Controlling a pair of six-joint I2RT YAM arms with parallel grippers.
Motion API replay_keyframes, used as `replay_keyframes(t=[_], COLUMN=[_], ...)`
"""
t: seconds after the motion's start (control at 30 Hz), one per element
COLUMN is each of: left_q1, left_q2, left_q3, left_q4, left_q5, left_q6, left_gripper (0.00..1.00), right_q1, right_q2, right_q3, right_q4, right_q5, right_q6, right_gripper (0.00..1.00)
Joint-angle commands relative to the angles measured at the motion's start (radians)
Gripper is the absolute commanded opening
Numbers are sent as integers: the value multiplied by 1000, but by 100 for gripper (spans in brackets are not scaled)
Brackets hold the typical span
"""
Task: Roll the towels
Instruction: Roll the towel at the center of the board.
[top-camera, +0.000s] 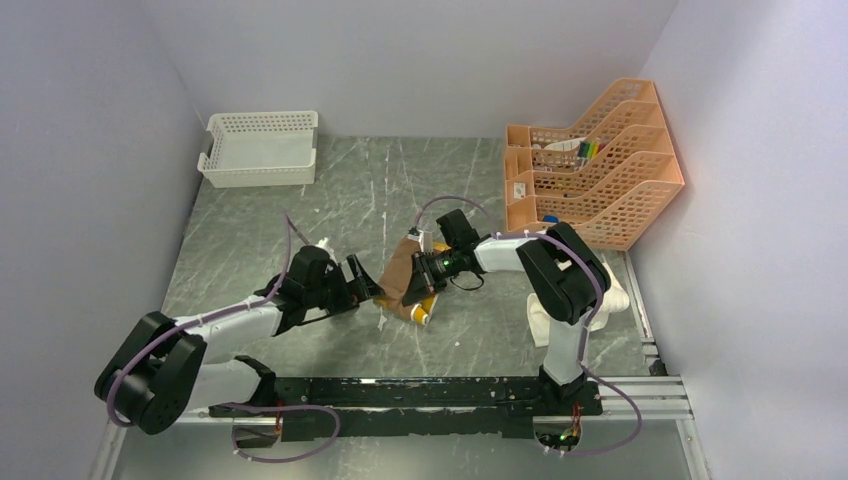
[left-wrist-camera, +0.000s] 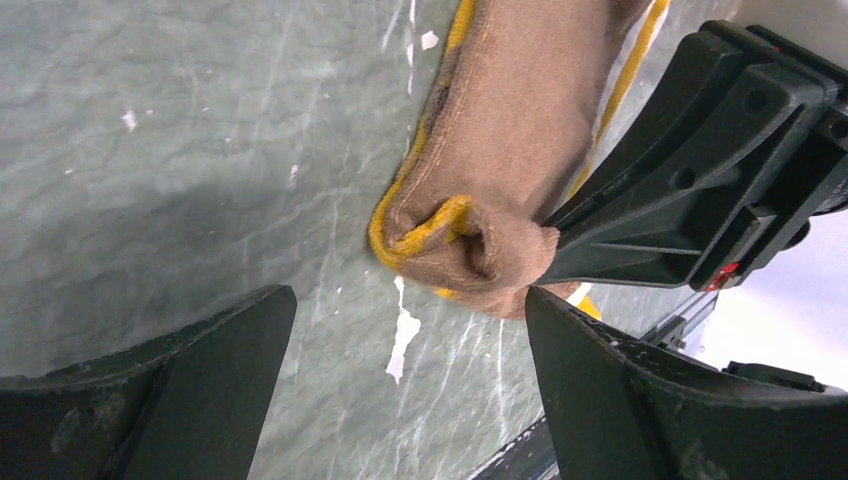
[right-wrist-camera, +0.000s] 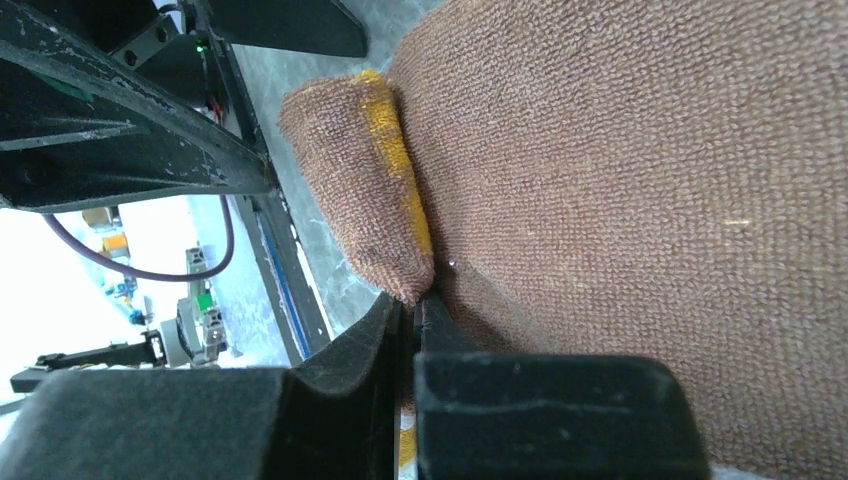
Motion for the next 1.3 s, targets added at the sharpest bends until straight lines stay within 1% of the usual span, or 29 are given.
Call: replay_keyframes(t=[0.0,0.13,0.17,0.23,0.33,0.6,0.67,0.73,0.8,0.83,0.87,0.93,0.97,1.0,1.03,1.1,1.13,1.17,1.27], left_q1=[-13,-16,-16,-16,-20,-25,-25,-25,-25,-25,-25,-25,-25,-25,-25,-25,-24,-25,-25], left_q2=[80,150,167,217,271,333,358,390,431,451,471,500,509,513,513,504,500,494,484], left_q3=[-27,-44,-49,-50,-38,-20,-7,10,28,39,47,63,69,76,84,101,111,123,160], left_q4=[31,86,103,146,174,183,181,187,195,198,203,207,199,190,176,136,110,85,16], left_q5=[50,43,44,54,68,53,50,58,83,93,108,128,132,135,137,130,121,115,105], left_q6=[0,-4,-4,-2,5,35,53,70,83,88,88,89,90,95,100,121,131,141,170], left_gripper=[99,100,97,85,76,68,64,54,35,30,29,25,24,24,23,23,23,23,23], right_q1=[0,-1,0,-1,-2,-11,-11,-12,-14,-15,-17,-17,-12,1,33,119,169,213,286], right_q2=[28,23,21,20,19,11,11,13,9,5,0,-19,-40,-74,-116,-203,-240,-278,-369], right_q3=[4,-4,-5,-6,-8,-22,-23,-17,-7,0,10,47,64,101,121,147,149,144,119], right_q4=[19,32,32,27,19,29,34,21,-6,-26,-54,-143,-194,-236,-272,-324,-334,-331,-307], right_q5=[-34,-41,-41,-43,-44,-62,-71,-77,-72,-66,-52,15,107,197,306,563,688,781,885], right_q6=[8,16,16,13,6,8,12,4,-18,-33,-54,-118,-155,-189,-225,-291,-319,-334,-349], right_gripper=[0,0,0,0,0,0,0,0,8,13,18,22,24,28,33,48,52,55,56])
